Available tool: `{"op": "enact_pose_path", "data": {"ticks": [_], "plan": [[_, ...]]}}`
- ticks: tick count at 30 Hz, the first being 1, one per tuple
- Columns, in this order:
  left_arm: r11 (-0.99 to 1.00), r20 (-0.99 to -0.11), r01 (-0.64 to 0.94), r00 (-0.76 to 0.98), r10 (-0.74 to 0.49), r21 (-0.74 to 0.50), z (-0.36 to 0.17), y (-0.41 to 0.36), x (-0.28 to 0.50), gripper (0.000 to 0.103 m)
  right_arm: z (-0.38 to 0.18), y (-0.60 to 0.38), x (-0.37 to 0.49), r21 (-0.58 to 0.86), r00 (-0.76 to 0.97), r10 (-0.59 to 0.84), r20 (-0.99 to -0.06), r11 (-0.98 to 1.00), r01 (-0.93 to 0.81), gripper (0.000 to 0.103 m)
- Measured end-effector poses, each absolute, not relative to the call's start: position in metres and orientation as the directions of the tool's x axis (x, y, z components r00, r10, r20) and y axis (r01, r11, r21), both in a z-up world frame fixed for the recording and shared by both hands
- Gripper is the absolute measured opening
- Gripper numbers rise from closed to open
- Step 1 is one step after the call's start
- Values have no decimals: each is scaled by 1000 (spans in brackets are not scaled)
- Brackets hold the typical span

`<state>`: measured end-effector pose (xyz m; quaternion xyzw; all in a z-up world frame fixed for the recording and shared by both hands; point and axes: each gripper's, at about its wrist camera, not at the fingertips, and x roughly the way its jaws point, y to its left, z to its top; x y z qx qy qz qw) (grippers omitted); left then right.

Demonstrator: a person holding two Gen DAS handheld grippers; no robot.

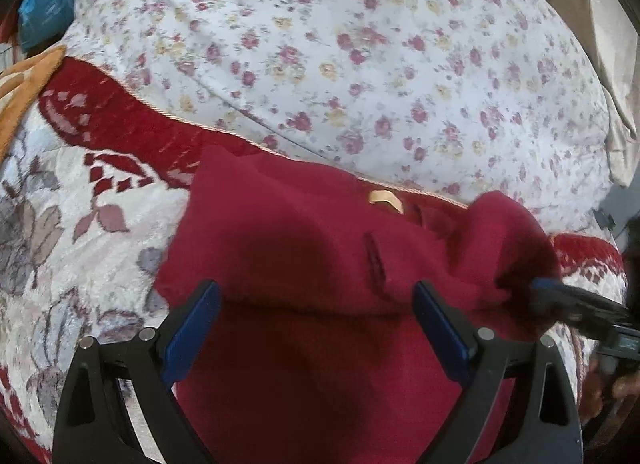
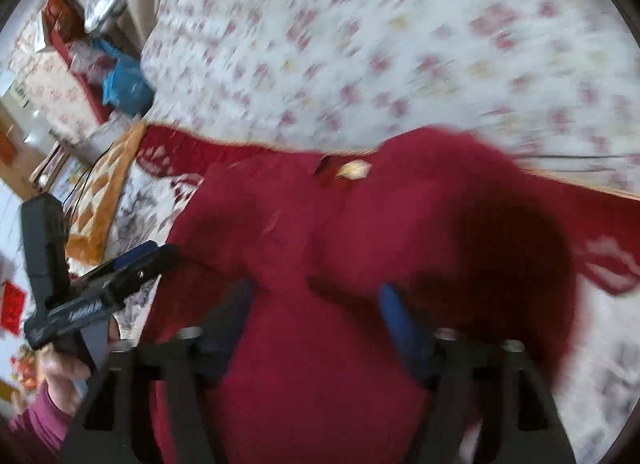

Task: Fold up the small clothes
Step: 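Grasp the sweatshirt side edge with the left gripper while the right gripper releases the sleeve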

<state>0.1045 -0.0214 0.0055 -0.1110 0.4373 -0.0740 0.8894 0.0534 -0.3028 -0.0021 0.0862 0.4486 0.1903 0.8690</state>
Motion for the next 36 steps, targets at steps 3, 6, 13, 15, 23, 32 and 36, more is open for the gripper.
{"op": "enact_pose_path", "data": {"ticks": [3,6,13,15,23,32,36], "plan": [[968,-783,79,573,-240,-239,5,-40,113,95,11,-338,35,345,589,375,-716,923,-168,87],[971,-816,91,528,-234,-220,-4,-58,130,95,11,-372,29,405,621,363,-694,911,-80,88],[980,-892,116,409,-195,-161,-31,-93,168,57,-3,-399,44,487,606,389,-694,873,-3,88],[981,-902,140,393,-179,-133,-36,-103,173,36,-3,-400,46,492,604,391,-695,871,2,88],[970,-857,180,462,-230,-163,16,-95,166,5,0,-394,42,487,609,406,-682,872,-36,89],[971,-796,118,557,-239,-209,88,-36,169,5,-15,-365,46,367,560,348,-752,927,-84,91],[977,-805,104,554,-211,-185,84,-30,168,5,-29,-339,46,228,504,272,-820,962,-148,91]]}}
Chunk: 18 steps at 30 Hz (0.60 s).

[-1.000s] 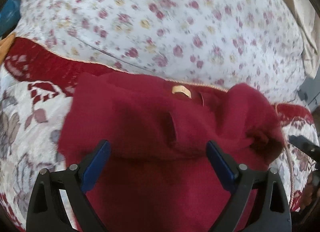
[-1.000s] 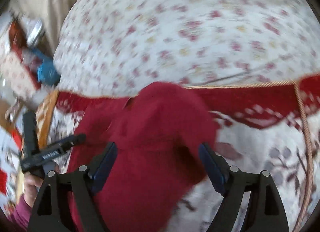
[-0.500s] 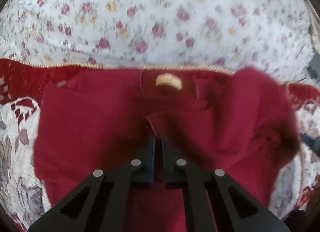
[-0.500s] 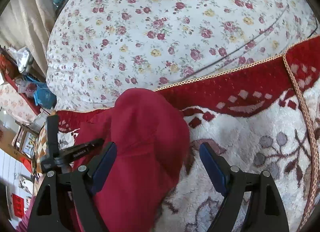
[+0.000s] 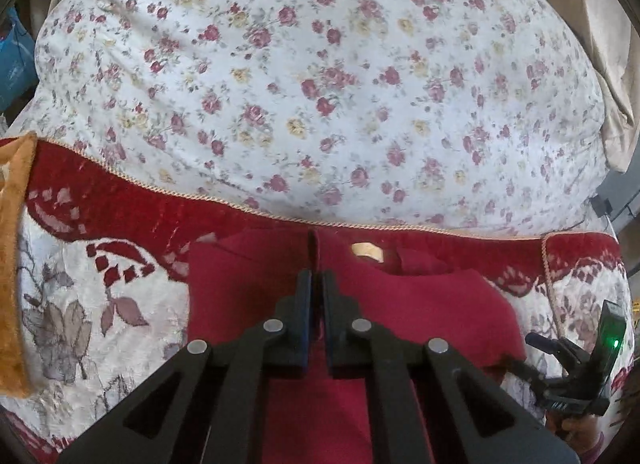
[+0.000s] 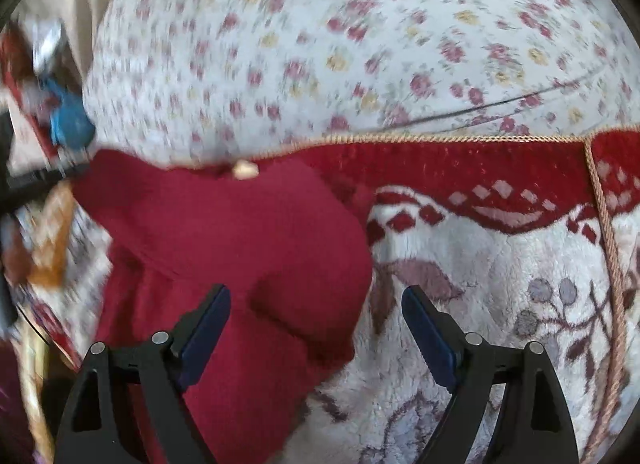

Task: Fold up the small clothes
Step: 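Grasp the sweatshirt side edge with the left gripper while the right gripper releases the sleeve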

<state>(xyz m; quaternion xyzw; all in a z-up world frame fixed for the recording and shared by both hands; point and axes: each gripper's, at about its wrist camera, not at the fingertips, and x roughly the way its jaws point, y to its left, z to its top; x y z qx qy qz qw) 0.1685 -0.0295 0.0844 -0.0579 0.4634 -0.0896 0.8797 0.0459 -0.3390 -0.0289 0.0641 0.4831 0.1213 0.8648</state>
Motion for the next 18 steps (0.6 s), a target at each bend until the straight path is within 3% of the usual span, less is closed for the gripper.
{"op": "enact_pose_path", "data": {"ticks": [2,5,6,7,8,9,11,13,14,15,17,18], "plan": [[978,-812,92,546,-207,-188,77,-24,166,5,-28,-332,43,185,507,255,-823,965,-185,91],[981,-832,72,522,-189,-178,57,-15,163,5,-29,-336,45,232,510,285,-811,958,-168,91],[982,-838,63,514,-184,-177,51,-12,162,5,-34,-335,47,241,495,293,-818,956,-167,87],[983,-843,53,508,-178,-176,45,-9,160,5,-40,-332,48,235,466,296,-834,954,-186,77],[984,-850,33,499,-167,-175,36,-2,159,5,-48,-325,49,221,418,297,-859,950,-221,44],[985,-854,17,495,-158,-172,31,3,158,5,-53,-321,48,214,386,296,-874,947,-240,35],[984,-864,-27,482,-143,-178,18,17,156,5,-52,-316,42,214,372,316,-873,933,-290,35],[975,-870,-64,468,-157,-211,6,33,153,5,-38,-323,40,306,347,418,-839,892,-333,39],[970,-870,-83,464,-165,-228,1,40,150,5,-33,-331,40,359,349,465,-814,874,-329,50],[965,-870,-98,463,-171,-242,-4,46,147,5,-29,-342,42,419,357,512,-782,854,-308,69],[956,-869,-113,457,-191,-270,-13,53,143,5,-24,-368,47,495,413,539,-734,841,-218,84],[955,-870,-116,454,-194,-273,-16,54,143,5,-25,-379,51,505,444,522,-728,847,-168,85]]}}
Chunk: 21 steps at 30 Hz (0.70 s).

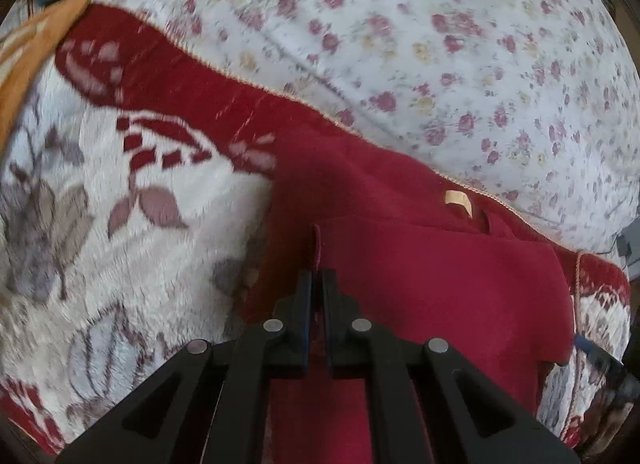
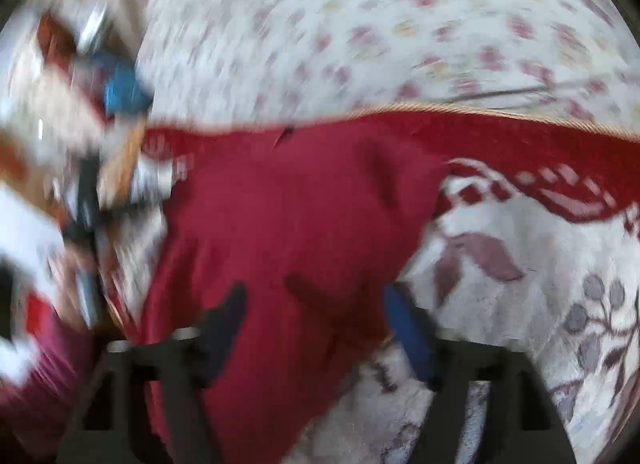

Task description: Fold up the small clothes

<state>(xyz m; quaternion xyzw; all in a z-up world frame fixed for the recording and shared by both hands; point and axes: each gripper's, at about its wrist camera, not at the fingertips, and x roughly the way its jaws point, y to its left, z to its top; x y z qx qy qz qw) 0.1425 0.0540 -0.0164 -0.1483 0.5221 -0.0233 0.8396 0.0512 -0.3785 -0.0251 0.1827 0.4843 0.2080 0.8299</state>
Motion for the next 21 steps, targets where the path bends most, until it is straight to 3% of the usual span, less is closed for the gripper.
{"op": "enact_pose_path", "data": {"ticks": [3,5,8,10,11,12,19,21], "plan": [[955,-862,-113,468,-192,-274,-15,53,141,5,-49,-403,73,535,496,451,-742,844,33,85],[965,-863,-95,474,-173,-245,-14,48,141,5,-72,-411,92,611,494,488,-719,783,116,85],[971,-868,-90,471,-155,-222,-17,45,143,5,-85,-397,110,614,497,500,-709,784,87,83],[969,-865,-90,476,-161,-231,-17,45,145,5,-75,-377,114,514,516,442,-734,858,-4,60],[966,-856,-87,487,-173,-245,-14,44,146,5,-71,-370,115,439,526,390,-756,898,-34,20],[964,-850,-84,495,-181,-253,-12,44,147,5,-68,-368,115,384,532,340,-776,923,-28,16],[974,-843,-33,508,-178,-225,-13,26,152,5,-62,-428,107,431,567,294,-769,894,120,14],[978,-856,-45,494,-156,-204,-19,25,154,5,-61,-436,102,364,575,196,-794,911,192,19]]}}
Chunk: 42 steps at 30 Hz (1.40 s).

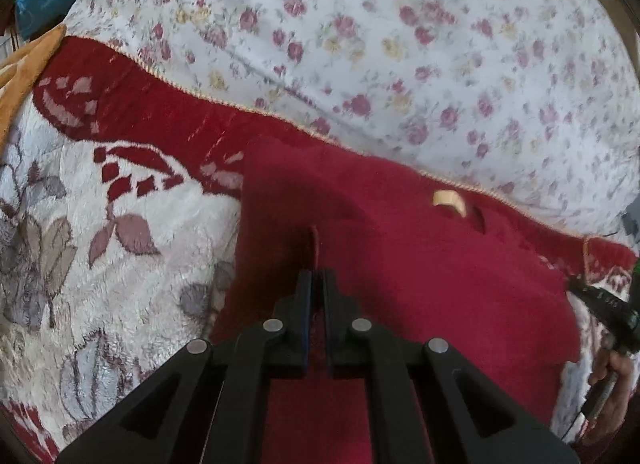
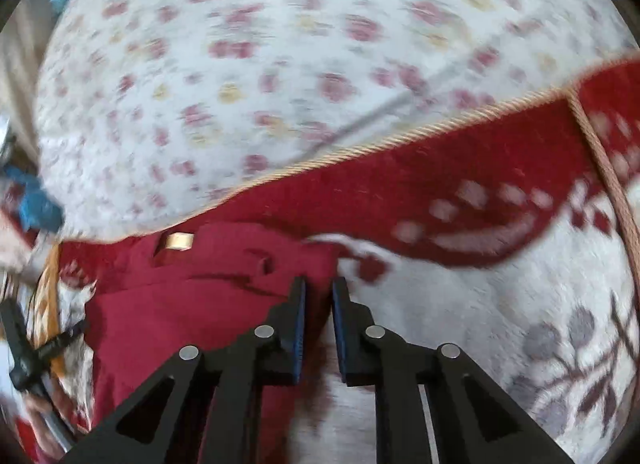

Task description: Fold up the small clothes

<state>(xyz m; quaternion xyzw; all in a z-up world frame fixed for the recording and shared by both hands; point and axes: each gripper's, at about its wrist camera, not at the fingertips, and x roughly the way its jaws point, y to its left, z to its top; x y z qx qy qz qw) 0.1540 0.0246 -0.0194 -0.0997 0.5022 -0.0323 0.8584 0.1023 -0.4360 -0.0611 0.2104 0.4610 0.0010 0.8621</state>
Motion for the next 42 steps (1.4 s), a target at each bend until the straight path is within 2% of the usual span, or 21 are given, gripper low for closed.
{"op": "enact_pose_path", "data": {"ticks": [1,2,3,5,7,8,9,11,13,14,15,17,19,21,23,24,28,30,33,35,42], "plan": [[978,-857,-47,493,-154,-202,-20,25,154,5,-56,-440,98,371,578,197,-792,907,200,20],[977,-855,-46,494,-157,-206,-19,26,153,5,-52,-444,96,410,579,234,-781,892,192,31],[976,-852,-44,498,-162,-212,-18,27,152,5,-45,-444,90,463,585,291,-757,871,165,55],[976,-847,-42,506,-163,-213,-17,28,152,5,-33,-432,80,487,598,340,-726,868,98,77],[977,-849,-44,504,-158,-207,-19,27,152,5,-29,-401,75,435,569,353,-743,900,9,77],[980,-854,-44,499,-148,-195,-21,26,152,5,-30,-381,74,381,536,349,-769,923,-54,70],[983,-858,-44,495,-136,-181,-23,25,153,6,-34,-364,73,304,503,314,-805,947,-103,54],[986,-866,-42,485,-120,-160,-27,23,152,18,-49,-345,75,135,468,175,-866,984,-119,43],[984,-867,-36,479,-136,-174,-27,24,150,30,-65,-345,77,27,444,59,-894,997,-78,43],[983,-863,-37,486,-140,-181,-24,25,148,39,-62,-348,77,63,445,84,-891,996,-62,43],[983,-859,-39,494,-135,-178,-22,26,145,44,-53,-350,75,79,453,95,-886,995,-54,43],[986,-844,-44,524,-116,-163,-14,27,139,66,-34,-348,67,87,519,112,-848,994,-72,47],[989,-823,-47,560,-91,-141,-8,28,134,74,-24,-338,63,135,540,174,-823,985,-110,52],[991,-825,-50,560,-73,-121,-12,28,135,75,-34,-325,71,168,514,220,-829,975,-147,57],[994,-856,-58,514,-51,-94,-27,26,142,75,-61,-312,81,100,459,154,-875,985,-139,56],[995,-870,-61,492,-42,-83,-34,26,144,75,-66,-311,81,95,476,145,-867,987,-128,56],[986,-873,-93,482,-76,-137,-42,34,139,76,-44,-315,67,131,488,160,-858,987,-92,59],[982,-867,-87,486,-107,-170,-34,39,129,75,-33,-319,51,196,504,206,-839,978,-75,70],[981,-851,-60,510,-127,-182,-17,46,102,75,-23,-323,17,413,492,401,-773,906,-91,82],[982,-850,-33,505,-146,-189,-9,48,83,76,-21,-315,0,459,455,465,-760,879,-130,82],[960,-832,-13,503,-235,-279,-1,63,-2,78,-10,-293,-51,400,468,449,-761,893,-206,83]]}}
